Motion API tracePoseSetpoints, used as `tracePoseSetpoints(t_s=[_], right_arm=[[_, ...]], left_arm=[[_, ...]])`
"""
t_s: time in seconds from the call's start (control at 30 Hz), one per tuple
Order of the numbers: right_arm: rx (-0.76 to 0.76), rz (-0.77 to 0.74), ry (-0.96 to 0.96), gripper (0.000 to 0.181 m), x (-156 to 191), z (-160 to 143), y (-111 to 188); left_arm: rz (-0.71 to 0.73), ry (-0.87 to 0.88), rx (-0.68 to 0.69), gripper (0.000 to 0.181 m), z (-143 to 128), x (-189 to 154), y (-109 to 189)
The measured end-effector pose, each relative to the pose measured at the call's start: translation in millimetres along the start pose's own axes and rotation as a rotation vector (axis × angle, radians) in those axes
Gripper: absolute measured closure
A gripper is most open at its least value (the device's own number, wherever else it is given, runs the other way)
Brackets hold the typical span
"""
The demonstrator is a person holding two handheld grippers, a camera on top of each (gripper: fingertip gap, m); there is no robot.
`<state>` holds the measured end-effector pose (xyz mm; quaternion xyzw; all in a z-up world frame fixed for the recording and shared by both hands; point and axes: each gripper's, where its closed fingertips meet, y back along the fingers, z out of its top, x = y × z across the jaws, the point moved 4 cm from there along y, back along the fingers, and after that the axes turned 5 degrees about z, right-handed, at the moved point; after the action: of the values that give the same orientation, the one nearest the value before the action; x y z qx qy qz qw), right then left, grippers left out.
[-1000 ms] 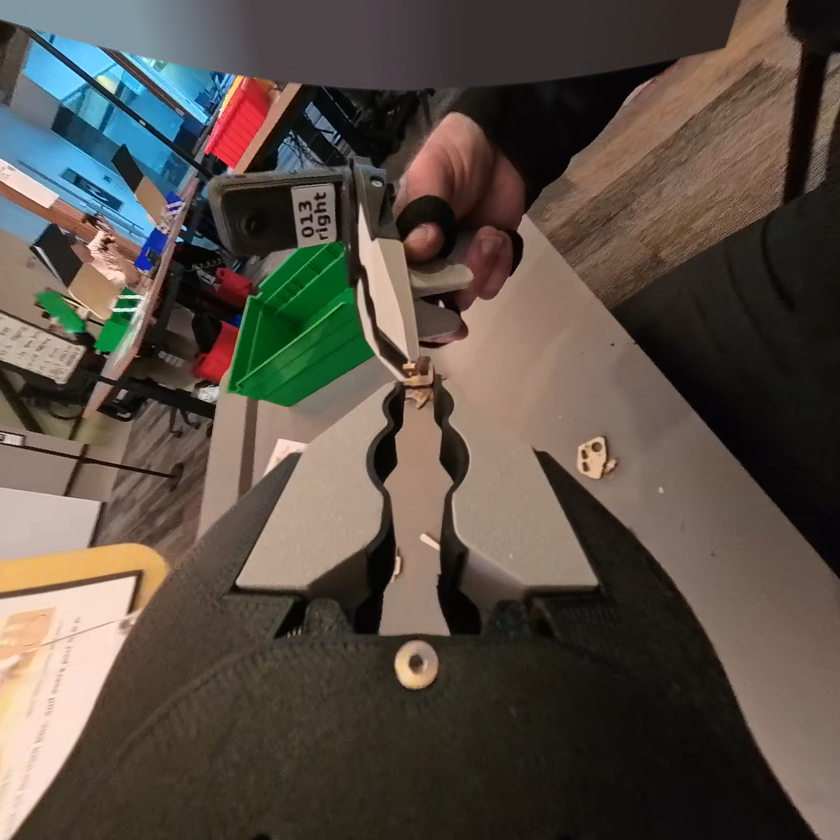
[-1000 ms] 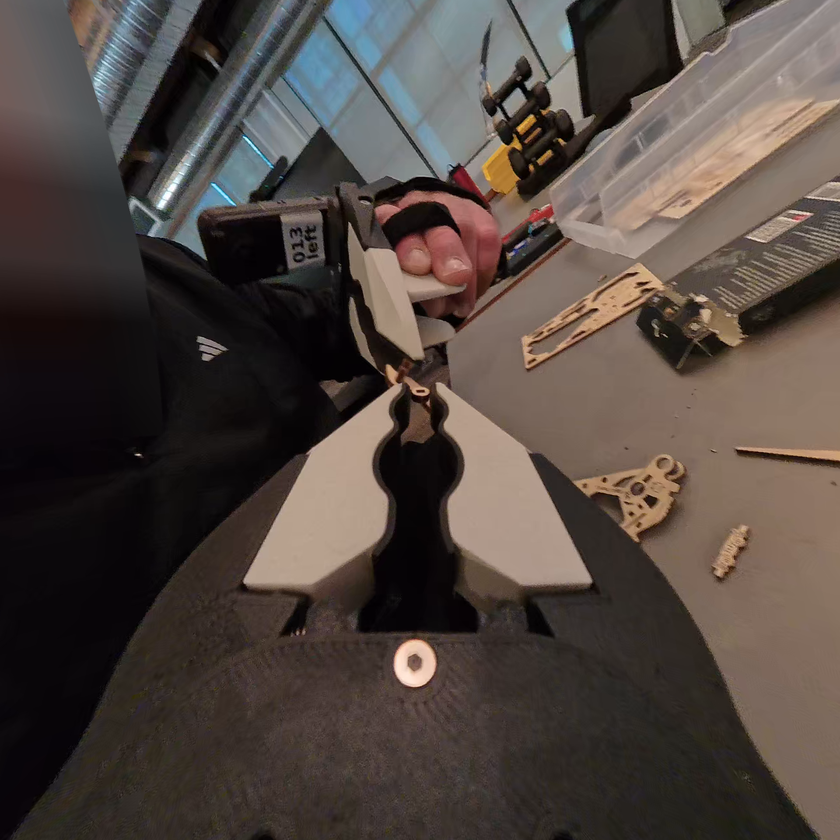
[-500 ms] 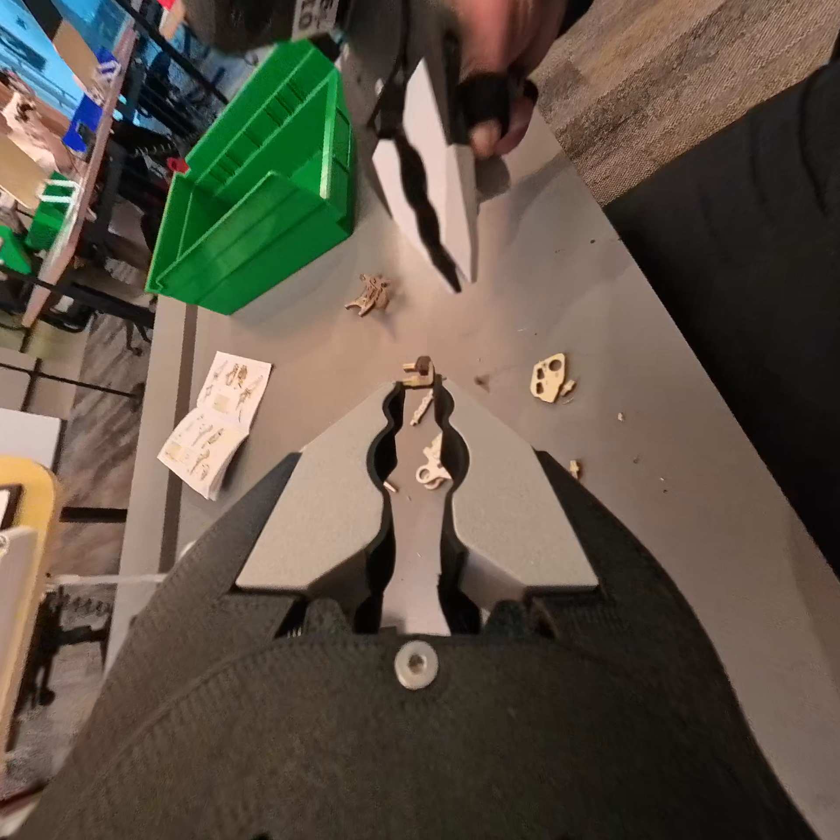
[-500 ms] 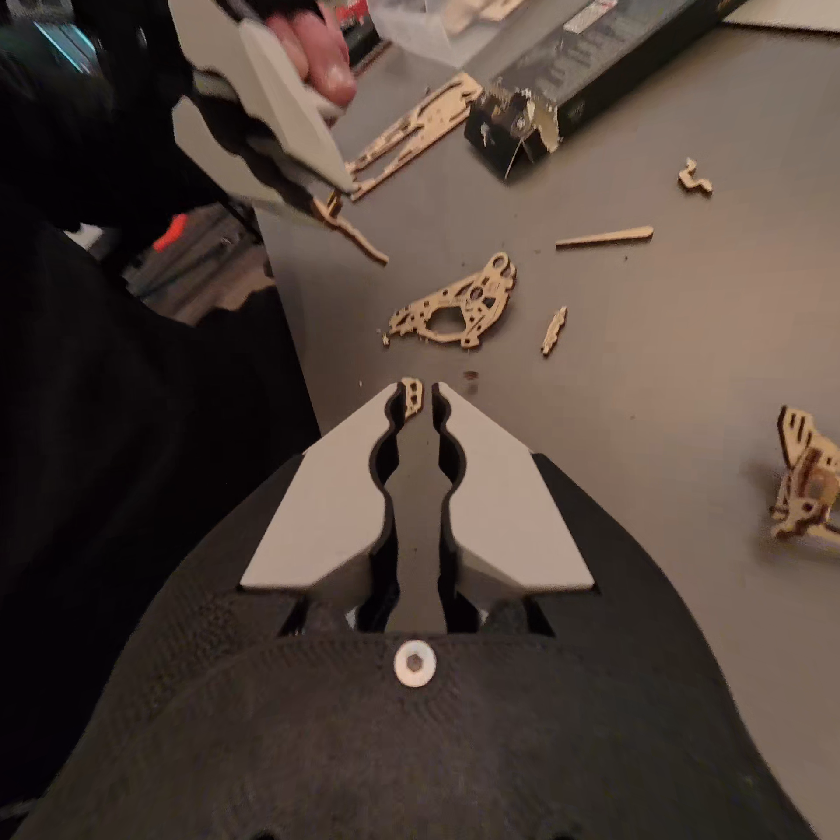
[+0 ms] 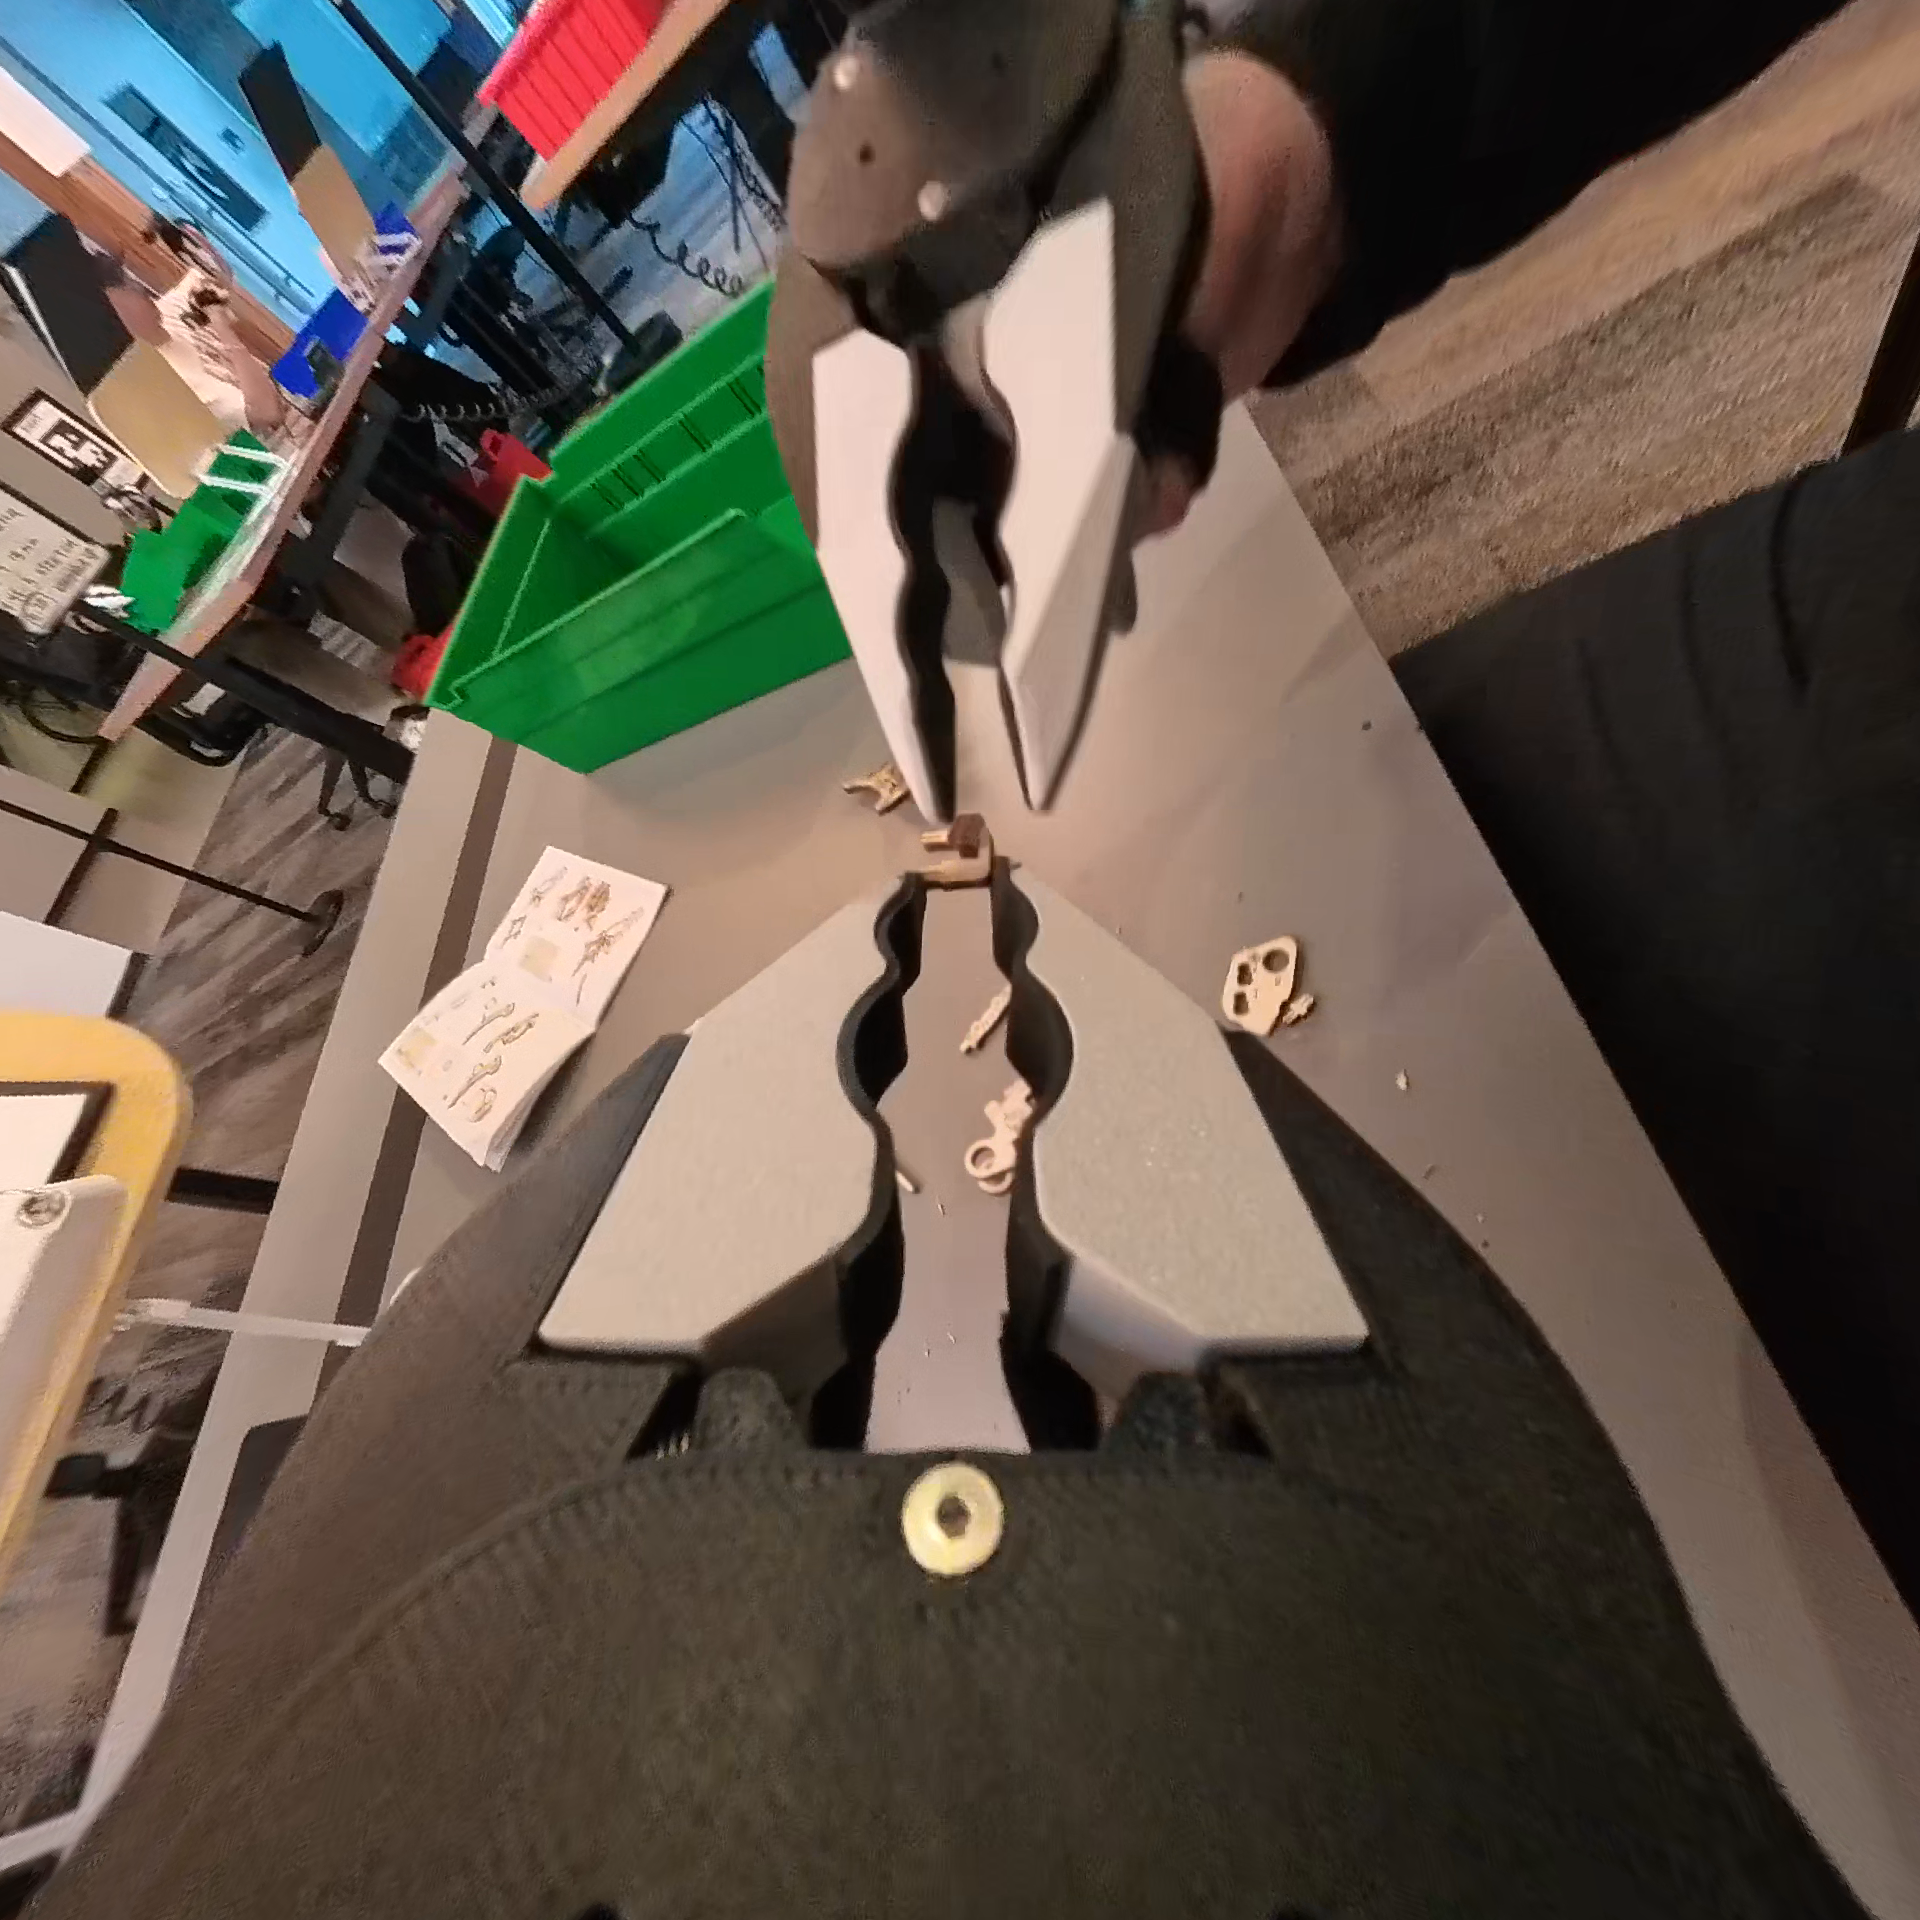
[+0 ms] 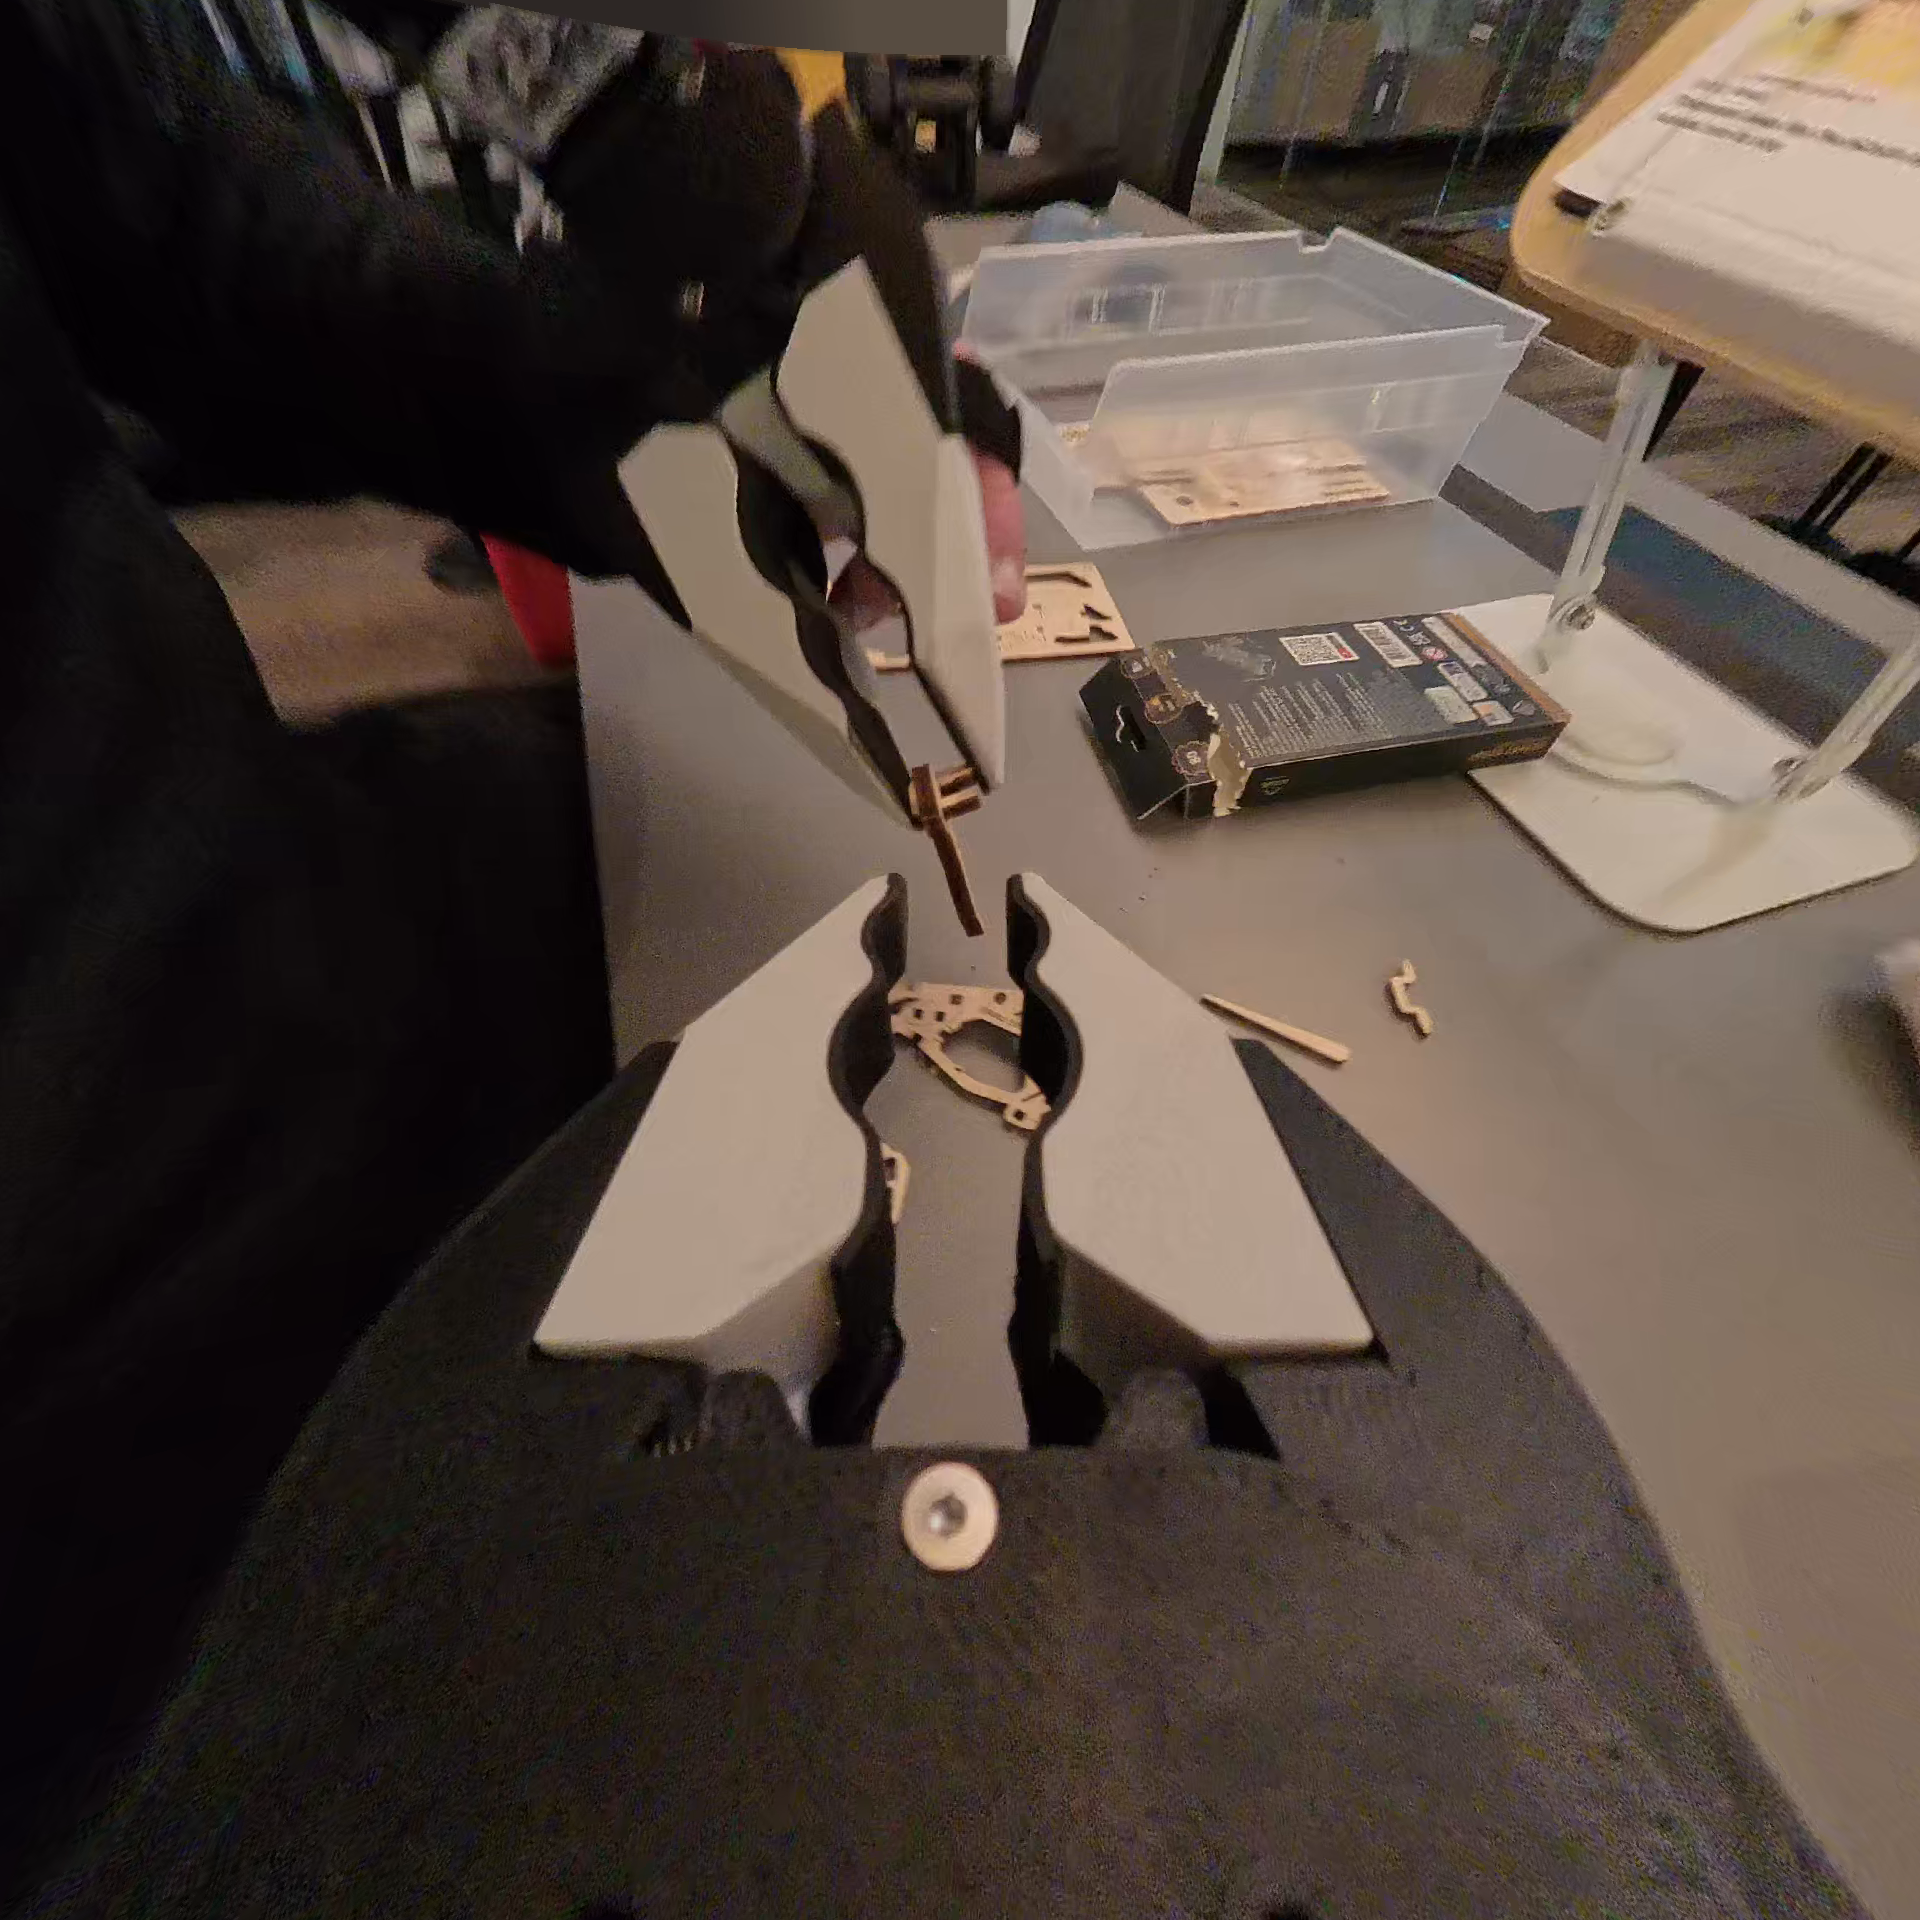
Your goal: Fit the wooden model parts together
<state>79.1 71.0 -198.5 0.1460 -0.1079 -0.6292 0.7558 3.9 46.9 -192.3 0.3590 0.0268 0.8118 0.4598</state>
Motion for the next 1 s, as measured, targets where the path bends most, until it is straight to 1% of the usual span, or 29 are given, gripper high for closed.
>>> tracePoseSetpoints(t_s=[0.1, 0.17, 0.2, 0.27, 0.37, 0.43, 0.47, 0.6, 0.67, 0.7, 0.77, 0.83, 0.87, 0.93, 1.0], right_arm=[[0.058, -0.040, 0.130, 0.171, 1.4, 2.6, -8.9], [0.044, -0.066, 0.175, 0.174, 0.7, 7.9, -11.0], [0.045, -0.070, 0.203, 0.181, 1.8, 9.6, -11.5], [0.046, -0.087, 0.239, 0.181, 3.0, 12.9, -11.5], [0.040, -0.090, 0.211, 0.181, 3.6, 16.0, -11.0], [0.021, -0.065, 0.148, 0.181, 4.1, 17.1, -10.5], [0.025, -0.061, 0.123, 0.181, 3.6, 17.8, -9.6], [0.092, -0.081, 0.125, 0.181, 3.1, 20.8, -10.4], [0.096, -0.077, 0.109, 0.181, 1.7, 24.4, -9.2], [0.101, -0.095, 0.128, 0.181, 0.8, 26.6, -8.1], [0.173, -0.165, 0.255, 0.181, 1.9, 27.2, -8.5], [0.197, -0.216, 0.330, 0.181, 1.5, 29.4, -8.0], [0.202, -0.234, 0.354, 0.181, 0.5, 29.5, -7.3], [0.210, -0.286, 0.416, 0.181, -0.2, 31.6, -5.4], [0.226, -0.303, 0.429, 0.181, 0.1, 33.5, -5.6]], left_arm=[[0.003, 0.040, -0.044, 0.170, 8.1, 4.0, 3.8], [0.011, 0.016, -0.047, 0.170, 11.1, 4.7, 5.3], [0.014, 0.005, -0.047, 0.170, 12.8, 4.8, 6.2], [0.015, 0.002, -0.055, 0.171, 15.8, 5.5, 7.8], [0.037, -0.046, -0.047, 0.171, 17.7, 5.6, 8.9], [0.046, -0.071, -0.036, 0.171, 19.3, 6.8, 10.0], [0.057, -0.093, -0.019, 0.171, 17.8, 7.8, 9.8], [0.079, -0.222, 0.037, 0.171, 18.1, 8.6, 10.8], [0.100, -0.247, 0.034, 0.171, 22.1, 11.6, 12.3], [0.110, -0.278, 0.046, 0.172, 22.1, 13.0, 12.4], [0.122, -0.351, 0.072, 0.171, 22.2, 12.4, 11.7], [0.140, -0.377, 0.088, 0.171, 23.1, 13.7, 11.3], [0.148, -0.384, 0.091, 0.171, 23.2, 14.3, 11.4], [0.155, -0.342, 0.084, 0.171, 23.5, 17.1, 12.0], [0.169, -0.365, 0.081, 0.171, 24.7, 17.3, 12.2]])
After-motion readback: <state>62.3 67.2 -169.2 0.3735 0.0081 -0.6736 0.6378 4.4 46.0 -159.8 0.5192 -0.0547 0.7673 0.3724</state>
